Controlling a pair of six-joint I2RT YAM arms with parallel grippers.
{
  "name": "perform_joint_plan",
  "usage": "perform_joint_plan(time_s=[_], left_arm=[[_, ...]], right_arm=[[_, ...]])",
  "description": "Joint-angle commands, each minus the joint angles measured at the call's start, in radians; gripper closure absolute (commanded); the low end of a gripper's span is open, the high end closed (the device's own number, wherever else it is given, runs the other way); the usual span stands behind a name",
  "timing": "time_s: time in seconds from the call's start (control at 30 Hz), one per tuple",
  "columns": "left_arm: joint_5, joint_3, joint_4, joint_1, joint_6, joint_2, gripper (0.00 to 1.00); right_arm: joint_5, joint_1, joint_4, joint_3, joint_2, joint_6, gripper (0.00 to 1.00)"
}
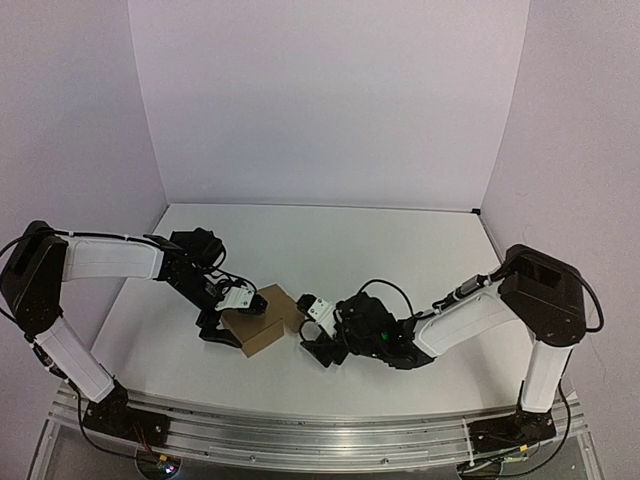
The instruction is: Fold the paper box
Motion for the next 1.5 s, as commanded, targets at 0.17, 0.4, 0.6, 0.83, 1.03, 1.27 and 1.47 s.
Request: perform_joint_plan(time_s=[0.17,0.4,0.6,0.83,1.03,1.27,1.47], left_arm=[[-0.01,-0.03,-0.047,0.001,-0.002,0.017,0.06],[-0.008,-0.042,-0.042,0.001,0.004,0.005,0.06],[-0.012,-0.053,-0.044,0.003,0.013,-0.009,0.06],[-0.009,-0.05,-0.04,0.003,0.009,-0.007,0.06],[-0.008,-0.042,-0.043,0.003,0.009,-0.003,0.06],[0.0,-0.03,-0.048,0.003,0.016,0.01,0.06],[0.002,-0.03,-0.048,0.003,0.022,0.014,0.06]], right_arm=[[-0.627,-0.227,0.02,0.066,-0.013,0.458,0.17],[-0.797,-0.297,0.022,0.232,0.213,0.648,0.37],[-0.792,-0.297,0.073,0.212,0.234,0.601,0.44],[-0.805,-0.283,0.124,0.212,0.274,0.582,0.46],[-0.775,-0.267,0.202,0.181,0.295,0.516,0.47],[-0.728,-0.248,0.224,0.193,0.323,0.456,0.49],[-0.634,-0.239,0.245,0.195,0.333,0.411,0.57]])
